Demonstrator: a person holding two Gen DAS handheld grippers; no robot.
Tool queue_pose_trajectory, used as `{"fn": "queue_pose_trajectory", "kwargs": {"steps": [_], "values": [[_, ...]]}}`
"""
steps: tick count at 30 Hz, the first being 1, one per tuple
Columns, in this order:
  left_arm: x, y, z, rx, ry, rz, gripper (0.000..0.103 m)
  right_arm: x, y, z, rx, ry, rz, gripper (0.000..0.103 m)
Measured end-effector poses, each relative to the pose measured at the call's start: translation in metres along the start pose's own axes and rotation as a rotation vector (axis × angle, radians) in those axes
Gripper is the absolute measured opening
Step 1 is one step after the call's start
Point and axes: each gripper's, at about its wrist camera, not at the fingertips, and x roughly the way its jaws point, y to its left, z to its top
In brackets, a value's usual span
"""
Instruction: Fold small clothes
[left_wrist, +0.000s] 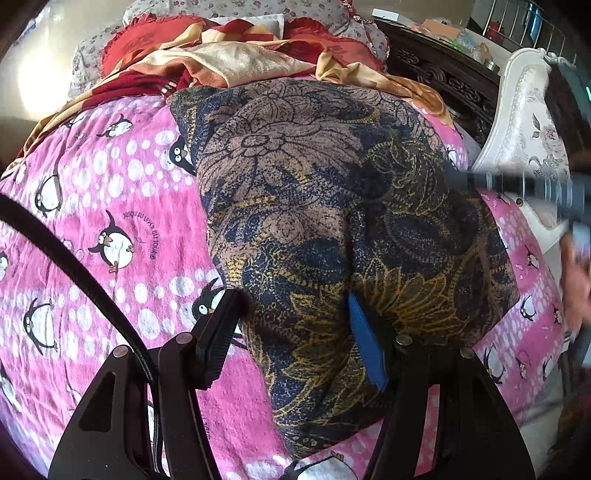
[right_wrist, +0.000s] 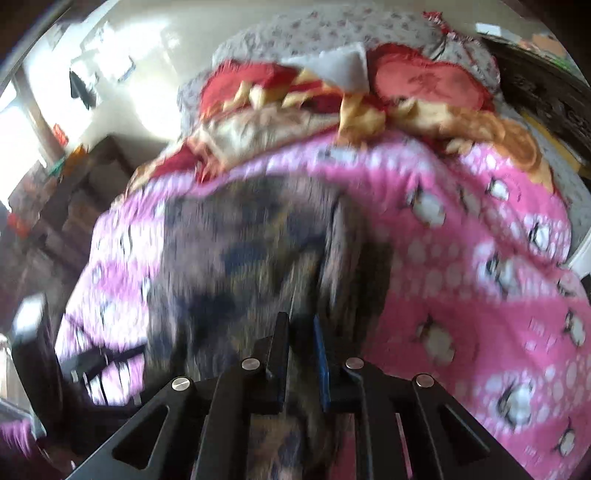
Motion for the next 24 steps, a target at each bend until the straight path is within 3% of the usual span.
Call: {"fn": "queue_pose_trajectory", "kwargs": {"steps": [2,4,11,15,16,18,20,22,24], "values": [[0.0,-0.001,0.0,-0.004,-0.001,0.002,0.06,0.011,-0.005,-0.014,-0.008,0.021,-0.047,0.012],[-0.001,-0.001,-0.001,0.0,-0.003,0.006,0.06,0.016,-0.016,-0.021,0.016,0.013,-0.034,0.012],[-0.003,0.001,0.001,-0.023,0.012,0.006,0.06,-0.006,-0.008,-0.015,-0.001,-0.025,-0.065,0.013],[-0.006,0.002,0.002,-0.03,0.014,-0.002,0.06,-0.006,-0.004,-0.021,-0.012,-0.033,-0.088,0.039],[-0.008,0.003,0.003,-0.037,0.013,-0.015,0.06,0.002,-0.009,-0.024,0.002,0.003,-0.112,0.039],[-0.014,0.011,0.005,-0.063,-0.005,-0.057,0.06,0.009,-0.019,-0.023,0.052,0.023,-0.057,0.039],[-0.017,0.025,0.009,-0.101,-0.019,-0.092,0.061,0.004,-0.029,-0.019,0.106,-0.017,-0.007,0.046],[-0.014,0.035,0.012,-0.131,-0.017,-0.121,0.066,0.001,-0.034,-0.015,0.126,-0.073,0.001,0.069],[-0.006,0.045,0.014,-0.182,-0.006,-0.168,0.066,0.006,-0.038,-0.012,0.144,-0.108,0.042,0.075]]}}
